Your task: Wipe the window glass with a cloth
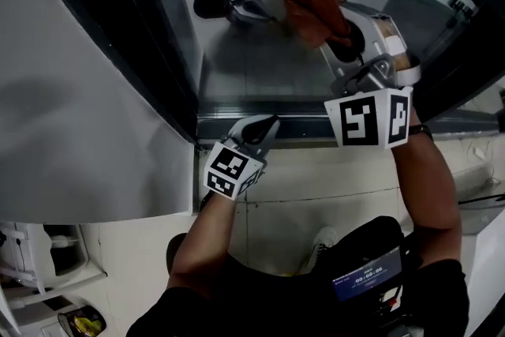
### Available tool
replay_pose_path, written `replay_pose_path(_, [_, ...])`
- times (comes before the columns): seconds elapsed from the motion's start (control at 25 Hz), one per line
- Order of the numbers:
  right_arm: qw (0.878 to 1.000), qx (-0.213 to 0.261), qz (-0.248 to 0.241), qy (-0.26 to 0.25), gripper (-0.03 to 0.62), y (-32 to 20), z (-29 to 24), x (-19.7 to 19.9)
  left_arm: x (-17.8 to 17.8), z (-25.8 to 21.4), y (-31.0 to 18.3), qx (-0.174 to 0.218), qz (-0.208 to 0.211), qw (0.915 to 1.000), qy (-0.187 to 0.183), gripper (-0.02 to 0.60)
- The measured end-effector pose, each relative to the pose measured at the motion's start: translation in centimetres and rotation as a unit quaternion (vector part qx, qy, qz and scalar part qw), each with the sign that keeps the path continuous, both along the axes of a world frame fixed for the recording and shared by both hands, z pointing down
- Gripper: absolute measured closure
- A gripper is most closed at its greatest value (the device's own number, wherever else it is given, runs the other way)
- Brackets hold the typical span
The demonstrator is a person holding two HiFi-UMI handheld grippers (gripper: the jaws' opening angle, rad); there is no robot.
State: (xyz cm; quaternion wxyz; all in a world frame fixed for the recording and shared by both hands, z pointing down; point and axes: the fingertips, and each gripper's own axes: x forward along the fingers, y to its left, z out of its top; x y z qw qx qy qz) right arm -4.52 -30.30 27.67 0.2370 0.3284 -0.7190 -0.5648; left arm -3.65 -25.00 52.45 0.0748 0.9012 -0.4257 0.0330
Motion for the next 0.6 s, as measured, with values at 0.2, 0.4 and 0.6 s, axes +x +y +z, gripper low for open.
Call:
replay_pose_path(0.2, [0.994,0.099,0.038,0.023,0.540,-0.8,-2.6,-2.0,0.4,1.4,0.1,0.012,0.015,0.9998,0.008,0.566])
replay_pose_path(0.4, [0.985,0.161,0.058,0.025,0.540,-1.4,-4.1,-3.3,1.2,1.9,0.6,0.017,0.043,0.9989,0.007,0.566])
replay_pose_path(0.6, [0.980,0.177,0.093,0.009,0.540,-3.5,-5.2,-3.4,0.1,3.9,1.1,0.003,0.033,0.9994,0.011,0.566])
